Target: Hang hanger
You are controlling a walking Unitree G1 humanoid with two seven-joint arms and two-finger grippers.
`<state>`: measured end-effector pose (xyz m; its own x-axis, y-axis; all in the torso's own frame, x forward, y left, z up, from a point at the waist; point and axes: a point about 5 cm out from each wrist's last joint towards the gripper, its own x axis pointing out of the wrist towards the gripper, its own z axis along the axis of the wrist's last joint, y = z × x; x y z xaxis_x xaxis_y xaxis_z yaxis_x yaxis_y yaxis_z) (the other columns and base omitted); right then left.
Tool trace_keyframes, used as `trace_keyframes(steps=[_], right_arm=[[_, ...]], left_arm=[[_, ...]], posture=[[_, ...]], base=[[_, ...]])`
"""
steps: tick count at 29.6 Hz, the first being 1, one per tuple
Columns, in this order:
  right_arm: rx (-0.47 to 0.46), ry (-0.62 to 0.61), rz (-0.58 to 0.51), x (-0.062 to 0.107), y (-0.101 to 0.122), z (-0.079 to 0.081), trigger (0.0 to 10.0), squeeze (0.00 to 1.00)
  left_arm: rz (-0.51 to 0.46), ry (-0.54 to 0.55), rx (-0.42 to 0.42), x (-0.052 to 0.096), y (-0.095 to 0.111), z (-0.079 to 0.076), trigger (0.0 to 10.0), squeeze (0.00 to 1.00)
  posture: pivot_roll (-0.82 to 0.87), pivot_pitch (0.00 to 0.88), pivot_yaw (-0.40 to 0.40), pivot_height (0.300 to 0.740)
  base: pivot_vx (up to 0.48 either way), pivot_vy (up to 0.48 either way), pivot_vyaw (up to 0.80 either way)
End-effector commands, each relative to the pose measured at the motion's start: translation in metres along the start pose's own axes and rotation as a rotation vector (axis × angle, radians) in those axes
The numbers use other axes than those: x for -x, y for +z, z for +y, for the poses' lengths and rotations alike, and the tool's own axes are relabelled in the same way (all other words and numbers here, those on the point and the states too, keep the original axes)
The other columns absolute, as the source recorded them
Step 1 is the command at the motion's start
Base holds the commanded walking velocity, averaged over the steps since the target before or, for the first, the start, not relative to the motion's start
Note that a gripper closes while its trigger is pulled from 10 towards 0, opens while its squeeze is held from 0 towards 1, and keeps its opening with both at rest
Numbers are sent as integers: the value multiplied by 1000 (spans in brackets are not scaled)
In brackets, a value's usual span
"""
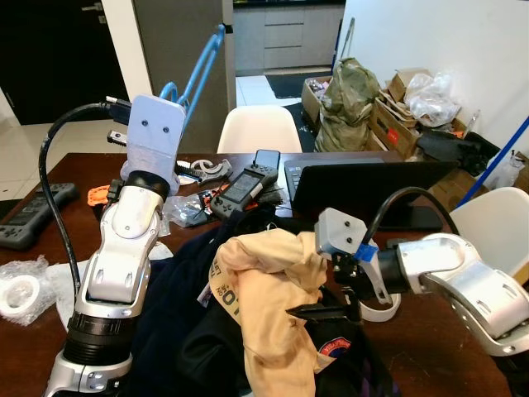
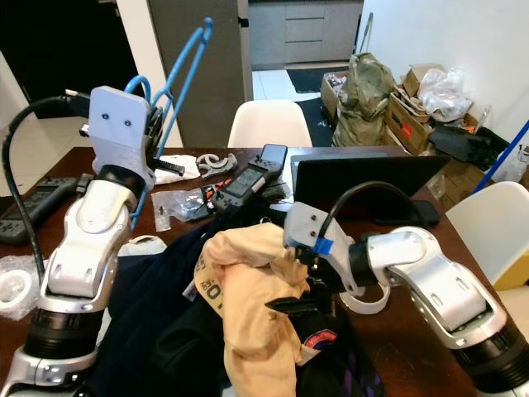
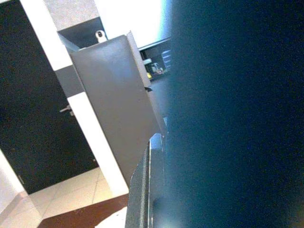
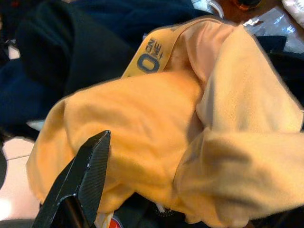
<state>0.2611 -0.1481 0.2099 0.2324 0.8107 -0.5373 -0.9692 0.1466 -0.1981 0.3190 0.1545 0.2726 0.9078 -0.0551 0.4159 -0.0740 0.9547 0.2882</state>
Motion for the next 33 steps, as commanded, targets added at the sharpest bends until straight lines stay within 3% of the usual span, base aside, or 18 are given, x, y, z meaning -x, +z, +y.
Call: trace_keyframes(steps=[1,2,4,5,7,14,16,18,19,20,22,23,24,25,26,29,30,33], right_arm=[[-2,-6,7,3,0,-1,10000,1000],[-15,-32,46,14,-6,-4,10000,1000],[-15,-32,46,14,-6,-4,10000,1000],[-34,-83,80,38,-10,-10,10000,1000],[-34,-83,80,38,-10,-10,10000,1000],[-47,-194,138,73,-17,-19,10000,1000],[-47,-194,138,73,-17,-19,10000,1000],[-32,-251,97,82,-12,-26,10000,1000],[-3,-293,2,90,1,-31,10000,1000],[44,-311,-160,98,23,-34,10000,929],[44,-311,-160,98,23,-34,10000,929],[87,-296,-281,102,41,-33,10000,412],[128,-247,-377,103,56,-29,10000,0],[128,-247,-377,103,56,-29,10000,0],[157,-201,-431,102,66,-25,10000,0],[185,-157,-472,101,75,-21,10000,0],[218,-121,-514,102,85,-19,10000,0],[218,-121,-514,102,85,-19,10000,0]], left_arm=[[22,1,-2,-2,-3,2,10000,0],[15,-41,-7,-3,-2,-1,10000,0],[15,-41,-7,-3,-2,-1,10000,0],[12,-98,-29,-4,-3,1,10000,0],[12,-98,-29,-4,-3,1,10000,0],[-7,-152,-43,-8,0,6,10000,0],[-7,-152,-43,-8,0,6,10000,0],[-18,-207,-13,-8,4,5,10000,0],[-29,-292,29,-8,9,3,10000,0],[-36,-447,85,-3,16,2,10000,0],[-36,-447,85,-3,16,2,10000,0],[-33,-582,135,4,22,2,10000,0],[-23,-710,159,12,26,3,10000,0],[-23,-710,159,12,26,3,10000,0],[-14,-810,165,19,28,5,10000,0],[5,-908,161,28,28,7,10000,0],[23,-1010,141,39,28,9,10000,0],[23,-1010,141,39,28,9,10000,0]], posture=[[-21,0,30,740],[-23,0,33,740],[-23,0,33,740],[-30,0,43,740],[-30,0,43,740],[-38,0,51,740],[-38,0,51,740],[-38,0,52,740],[-34,0,54,740],[-31,0,55,740],[-31,0,55,740],[-30,0,58,740],[-29,0,60,740],[-29,0,60,740],[-27,0,62,740],[-26,0,65,740],[-26,0,66,740],[-26,0,66,740]], base=[[0,0,0],[0,0,0],[0,0,0],[0,0,0],[0,0,0],[0,0,0],[0,0,0],[0,0,0],[0,0,0],[0,0,0],[0,0,0],[0,0,0],[0,0,0],[0,0,0],[0,0,0],[0,0,0],[0,0,0],[0,0,0]])
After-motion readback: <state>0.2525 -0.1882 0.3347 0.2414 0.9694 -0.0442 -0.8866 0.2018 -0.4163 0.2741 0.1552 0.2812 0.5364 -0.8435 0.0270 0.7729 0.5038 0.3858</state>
